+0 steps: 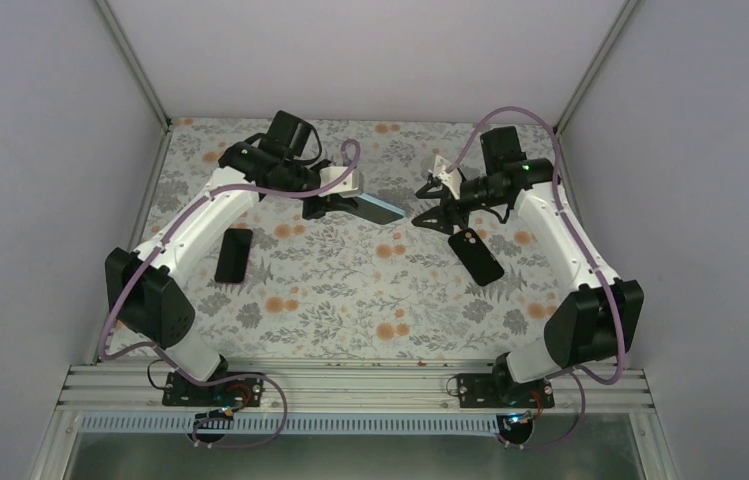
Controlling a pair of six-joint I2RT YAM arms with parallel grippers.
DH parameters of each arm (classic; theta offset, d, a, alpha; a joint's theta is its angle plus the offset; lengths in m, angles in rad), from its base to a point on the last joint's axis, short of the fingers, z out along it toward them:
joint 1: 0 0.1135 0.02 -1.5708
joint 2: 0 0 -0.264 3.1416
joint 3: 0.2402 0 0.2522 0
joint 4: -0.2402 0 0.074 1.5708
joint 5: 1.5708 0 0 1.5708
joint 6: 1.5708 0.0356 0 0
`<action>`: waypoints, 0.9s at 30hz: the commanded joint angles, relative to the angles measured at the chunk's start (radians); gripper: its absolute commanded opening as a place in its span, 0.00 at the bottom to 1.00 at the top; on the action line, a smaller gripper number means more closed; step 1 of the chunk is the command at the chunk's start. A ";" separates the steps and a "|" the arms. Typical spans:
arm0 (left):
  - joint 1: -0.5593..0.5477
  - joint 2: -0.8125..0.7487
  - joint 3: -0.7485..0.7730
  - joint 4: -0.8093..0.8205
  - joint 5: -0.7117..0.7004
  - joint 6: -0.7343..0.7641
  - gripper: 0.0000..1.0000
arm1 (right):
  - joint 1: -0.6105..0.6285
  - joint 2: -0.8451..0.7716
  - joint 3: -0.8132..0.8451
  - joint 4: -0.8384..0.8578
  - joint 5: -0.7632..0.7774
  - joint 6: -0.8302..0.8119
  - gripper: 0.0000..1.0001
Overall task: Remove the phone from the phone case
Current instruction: Remove the phone case from the phone.
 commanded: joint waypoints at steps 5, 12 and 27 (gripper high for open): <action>-0.024 -0.012 0.089 -0.006 0.054 0.018 0.02 | 0.001 0.043 0.006 0.017 -0.019 -0.031 0.72; -0.056 -0.014 0.126 -0.047 0.064 0.017 0.02 | 0.000 0.095 0.054 0.030 -0.011 -0.030 0.70; -0.150 0.000 0.167 -0.178 -0.021 0.067 0.02 | -0.010 0.255 0.268 -0.116 0.116 -0.140 0.68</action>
